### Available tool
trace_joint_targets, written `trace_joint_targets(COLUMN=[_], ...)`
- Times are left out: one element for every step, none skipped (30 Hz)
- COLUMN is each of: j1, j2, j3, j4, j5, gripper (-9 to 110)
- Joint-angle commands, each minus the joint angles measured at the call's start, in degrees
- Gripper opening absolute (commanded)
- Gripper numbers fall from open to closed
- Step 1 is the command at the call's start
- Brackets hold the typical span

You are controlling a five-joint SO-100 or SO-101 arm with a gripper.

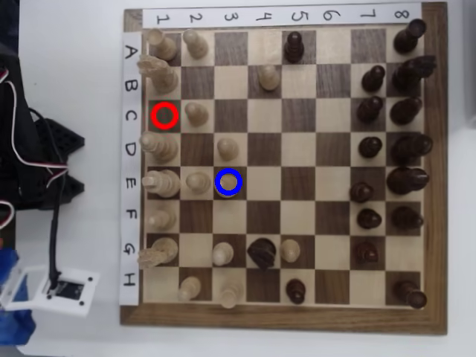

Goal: Move the piece to destination

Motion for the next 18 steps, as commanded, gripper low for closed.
trace_joint_targets(j1=[2.7,2.5,2.4,2.2,2.1,2.1,1.9,1.8,1.8,1.5,1.4,1.2,1.1,1.1,1.0,1.0,0.9,0.9], j2=[8.9,9.6,10.2,11.0,11.8,12.7,13.4,14.3,15.6,17.3,19.2,20.7,21.5,22.1,22.1,22.1,22.1,22.1], j3=[12.9,14.1,15.1,16.2,17.2,18.4,19.4,20.4,20.9,21.3,21.5,21.6,21.6,21.5,21.2,21.0,20.7,20.7], j4=[-4.0,-4.0,-3.9,-3.7,-3.7,-3.7,-3.7,-3.8,-3.3,-2.2,-0.6,1.0,2.5,3.8,4.7,5.5,6.3,6.9], j5=[0.4,1.0,1.5,2.0,2.0,2.0,2.4,2.5,2.6,3.1,3.3,3.3,3.2,3.1,3.0,2.9,2.8,2.6], gripper=[0,0,0,0,0,0,0,0,0,0,0,0,0,0,0,0,0,0])
